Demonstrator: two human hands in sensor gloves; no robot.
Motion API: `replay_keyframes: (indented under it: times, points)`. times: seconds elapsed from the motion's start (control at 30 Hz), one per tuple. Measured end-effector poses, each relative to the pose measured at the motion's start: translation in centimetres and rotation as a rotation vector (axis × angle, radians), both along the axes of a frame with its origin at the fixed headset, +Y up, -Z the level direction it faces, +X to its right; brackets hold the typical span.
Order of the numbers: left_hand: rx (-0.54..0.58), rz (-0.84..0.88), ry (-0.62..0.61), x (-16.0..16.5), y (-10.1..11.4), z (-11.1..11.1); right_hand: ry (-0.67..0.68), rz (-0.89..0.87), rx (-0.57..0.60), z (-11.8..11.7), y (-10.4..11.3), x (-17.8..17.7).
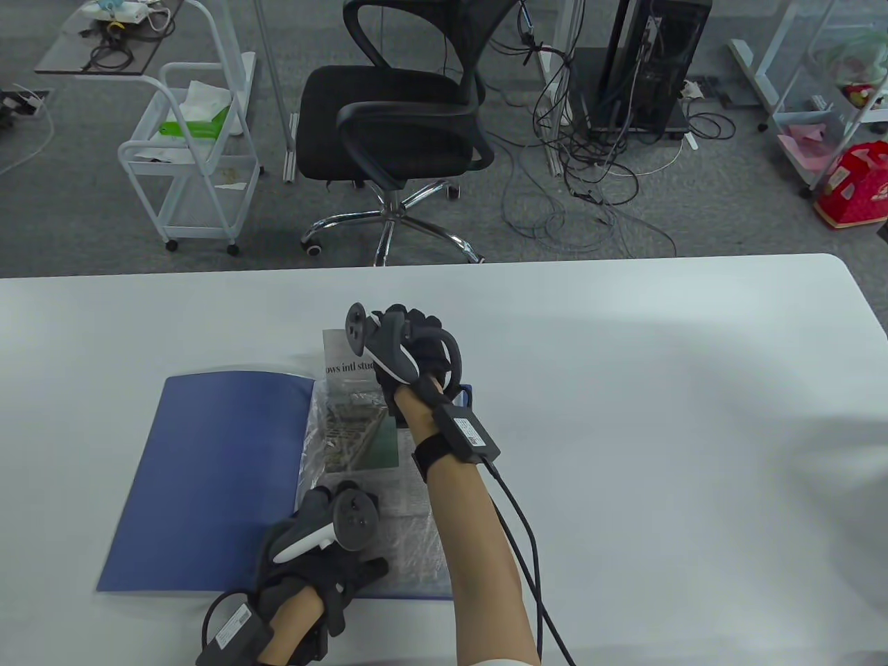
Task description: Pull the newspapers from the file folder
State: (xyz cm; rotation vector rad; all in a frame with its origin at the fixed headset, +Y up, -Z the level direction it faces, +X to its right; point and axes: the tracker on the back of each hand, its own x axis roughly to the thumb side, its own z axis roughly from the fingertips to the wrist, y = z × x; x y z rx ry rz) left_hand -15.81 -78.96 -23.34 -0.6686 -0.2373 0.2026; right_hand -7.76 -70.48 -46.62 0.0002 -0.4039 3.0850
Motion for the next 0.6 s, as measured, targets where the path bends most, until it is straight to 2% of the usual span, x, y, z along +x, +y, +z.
replay_keyframes:
  times: [0.17, 0.3, 0.47, 0.6]
  points:
    - [-0.003, 0.005, 0.009, 0.0, 0.0, 0.0, -0.034, -0.051, 0.278, 1.3, 3.5, 0.5]
    - [0.0, 0.008, 0.014, 0.0, -0.1, -0.1, -0.008, -0.157, 0.413, 2.5, 7.4, 1.9]
    - [0.001, 0.013, 0.018, 0.0, -0.1, -0.1, 0.013, -0.236, 0.529, 4.3, 12.4, 5.7]
    - [0.0, 0.013, 0.019, 0.0, -0.1, -0.1, -0.035, -0.367, 0.541, 5.7, 15.6, 10.4]
